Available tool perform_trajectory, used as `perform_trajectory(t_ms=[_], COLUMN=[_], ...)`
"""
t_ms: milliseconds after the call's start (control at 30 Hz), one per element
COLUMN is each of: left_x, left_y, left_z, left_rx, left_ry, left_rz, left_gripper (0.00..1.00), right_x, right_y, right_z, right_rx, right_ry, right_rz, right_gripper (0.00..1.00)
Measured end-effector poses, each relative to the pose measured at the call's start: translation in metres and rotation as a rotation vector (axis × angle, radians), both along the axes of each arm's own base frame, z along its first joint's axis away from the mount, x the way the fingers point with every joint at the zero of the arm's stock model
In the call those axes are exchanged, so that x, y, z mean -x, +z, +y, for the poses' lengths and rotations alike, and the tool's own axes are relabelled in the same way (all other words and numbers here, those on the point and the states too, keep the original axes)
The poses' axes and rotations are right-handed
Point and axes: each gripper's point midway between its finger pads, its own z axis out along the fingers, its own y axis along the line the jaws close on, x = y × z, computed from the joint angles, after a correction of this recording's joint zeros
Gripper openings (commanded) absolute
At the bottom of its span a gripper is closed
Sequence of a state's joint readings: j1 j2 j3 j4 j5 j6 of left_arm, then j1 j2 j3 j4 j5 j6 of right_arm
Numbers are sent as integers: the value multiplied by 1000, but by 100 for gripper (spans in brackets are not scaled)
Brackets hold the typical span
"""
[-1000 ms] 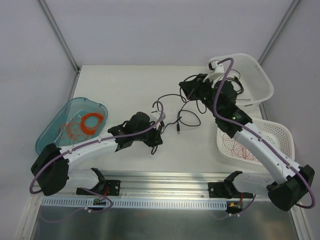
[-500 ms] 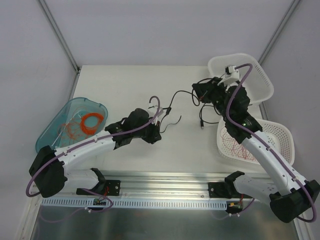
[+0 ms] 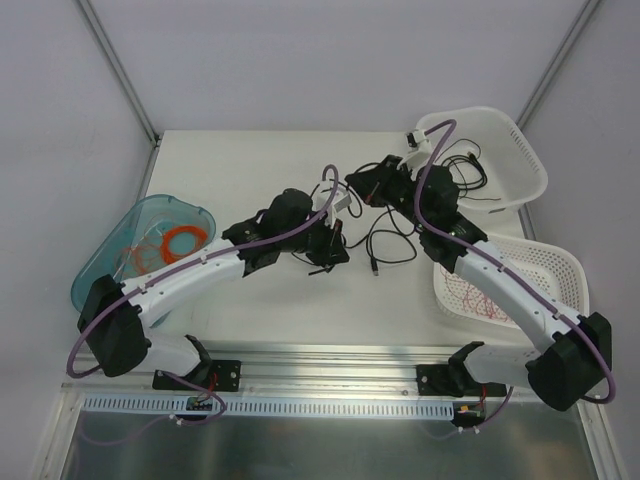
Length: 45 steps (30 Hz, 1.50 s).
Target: Untangle the cables
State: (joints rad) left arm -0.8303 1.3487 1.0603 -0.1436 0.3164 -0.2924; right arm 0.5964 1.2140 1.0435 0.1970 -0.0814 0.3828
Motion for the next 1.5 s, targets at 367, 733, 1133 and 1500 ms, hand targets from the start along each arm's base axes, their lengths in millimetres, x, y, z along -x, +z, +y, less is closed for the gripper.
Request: perform_trajectory(t_ms=[367, 733, 1133, 1500], left_x=[1, -26, -35, -87], left_y=[-30, -123, -128, -27], left_z=[-5, 118, 158, 181], left_rx=[-40, -212, -230, -135], left_ry=[-11, 512, 701, 744], left_rz=[69, 299, 355, 95], left_gripper=[4, 8, 73, 99], right_x=[-9, -21, -23, -46], right_y=[32, 25, 27, 206], right_z=[13, -38, -58, -106], right_rx=[-41, 90, 286, 314], right_ry=[31, -93, -77, -192], right_rz=[-57, -61, -21, -399], right_gripper=[1, 1, 1, 1])
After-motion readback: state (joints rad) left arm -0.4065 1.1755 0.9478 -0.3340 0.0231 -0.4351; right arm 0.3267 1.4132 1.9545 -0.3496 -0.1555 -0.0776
